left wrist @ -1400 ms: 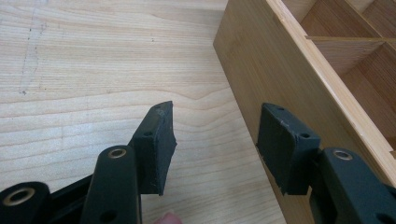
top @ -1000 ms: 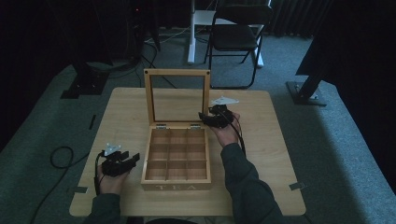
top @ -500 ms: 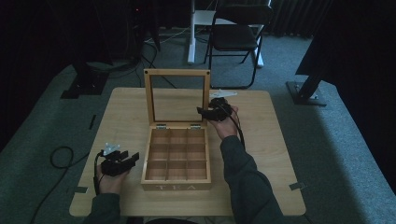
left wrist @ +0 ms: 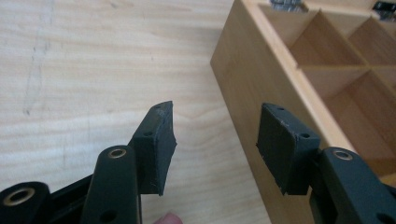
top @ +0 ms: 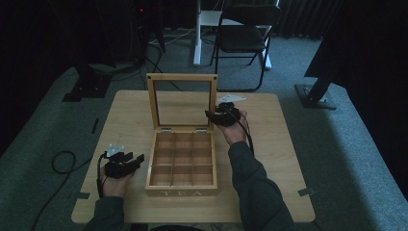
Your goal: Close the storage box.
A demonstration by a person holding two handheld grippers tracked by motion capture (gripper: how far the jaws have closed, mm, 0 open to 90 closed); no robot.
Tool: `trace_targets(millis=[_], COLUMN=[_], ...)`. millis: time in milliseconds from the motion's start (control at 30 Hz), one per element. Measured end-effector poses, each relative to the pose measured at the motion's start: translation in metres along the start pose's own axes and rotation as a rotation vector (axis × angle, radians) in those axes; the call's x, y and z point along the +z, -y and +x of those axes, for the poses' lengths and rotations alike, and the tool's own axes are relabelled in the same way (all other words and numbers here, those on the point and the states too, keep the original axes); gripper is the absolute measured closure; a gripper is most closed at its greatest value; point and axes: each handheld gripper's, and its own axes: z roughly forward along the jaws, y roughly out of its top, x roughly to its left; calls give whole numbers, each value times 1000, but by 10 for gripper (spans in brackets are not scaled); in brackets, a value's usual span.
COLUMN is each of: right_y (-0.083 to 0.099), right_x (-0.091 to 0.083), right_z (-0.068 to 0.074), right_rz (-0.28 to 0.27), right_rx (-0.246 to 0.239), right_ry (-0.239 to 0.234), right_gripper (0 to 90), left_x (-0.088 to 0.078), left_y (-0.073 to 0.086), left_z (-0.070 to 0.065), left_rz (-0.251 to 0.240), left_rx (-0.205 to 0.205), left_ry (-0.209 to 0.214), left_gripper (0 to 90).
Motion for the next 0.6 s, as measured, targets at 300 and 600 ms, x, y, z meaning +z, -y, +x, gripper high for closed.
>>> trace_targets(millis=[300,600], right_y=[7,14], right_x=[-14,-23], right_z=[12,21], right_rz=[-25,-48], right_rx=[-49,-74], right_ry=[26,40], right_gripper=[591,608], left_x=[-2,4], left_y=[-36,-77], left_z=[-9,-23], left_rz=[-45,-67], left_rx=[48,90], left_ry=[-5,-8], left_gripper=[469,570])
